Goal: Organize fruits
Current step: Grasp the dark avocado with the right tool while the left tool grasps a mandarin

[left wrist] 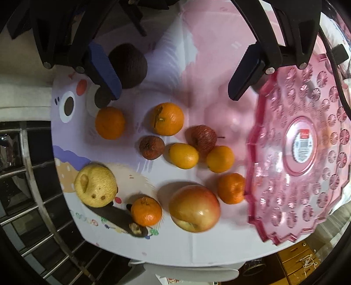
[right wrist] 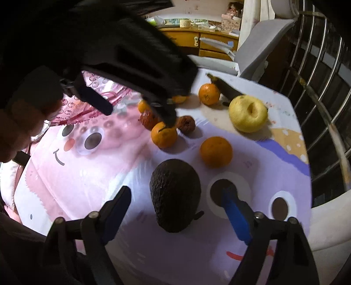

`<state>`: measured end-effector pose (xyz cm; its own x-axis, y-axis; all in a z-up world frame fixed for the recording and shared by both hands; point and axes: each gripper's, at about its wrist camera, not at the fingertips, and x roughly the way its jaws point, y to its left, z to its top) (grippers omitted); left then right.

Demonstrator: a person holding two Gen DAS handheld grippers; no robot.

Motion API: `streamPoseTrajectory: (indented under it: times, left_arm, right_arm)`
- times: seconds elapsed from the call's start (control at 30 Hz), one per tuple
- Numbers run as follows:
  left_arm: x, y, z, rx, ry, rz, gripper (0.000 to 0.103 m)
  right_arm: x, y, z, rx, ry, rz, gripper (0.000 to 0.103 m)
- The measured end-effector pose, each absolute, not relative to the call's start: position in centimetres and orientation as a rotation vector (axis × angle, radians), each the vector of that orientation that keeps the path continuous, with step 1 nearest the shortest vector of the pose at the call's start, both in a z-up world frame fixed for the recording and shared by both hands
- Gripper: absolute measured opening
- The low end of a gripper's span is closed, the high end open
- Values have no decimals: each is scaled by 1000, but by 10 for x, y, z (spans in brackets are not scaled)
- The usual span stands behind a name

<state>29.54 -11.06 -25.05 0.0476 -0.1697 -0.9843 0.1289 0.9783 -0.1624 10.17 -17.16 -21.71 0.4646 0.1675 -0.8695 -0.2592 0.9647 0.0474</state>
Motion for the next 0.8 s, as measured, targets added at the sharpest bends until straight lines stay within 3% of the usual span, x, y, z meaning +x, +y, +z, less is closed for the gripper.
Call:
streamPoseTrajectory:
  times: [0.33,0.67,0.8]
  left_arm:
    - [313,-130,-286,-2,1548,-166,83]
    - [326,-152,-301,62,1546,-141,59]
    - [331,-154,-304,56,1548,-141,45]
  right_arm:
    - [110,-181,-241,-25,1117,298,59]
    - [123,-185,-250,23,1136,344,57]
    - [126,-186,-249,19,1135,355,57]
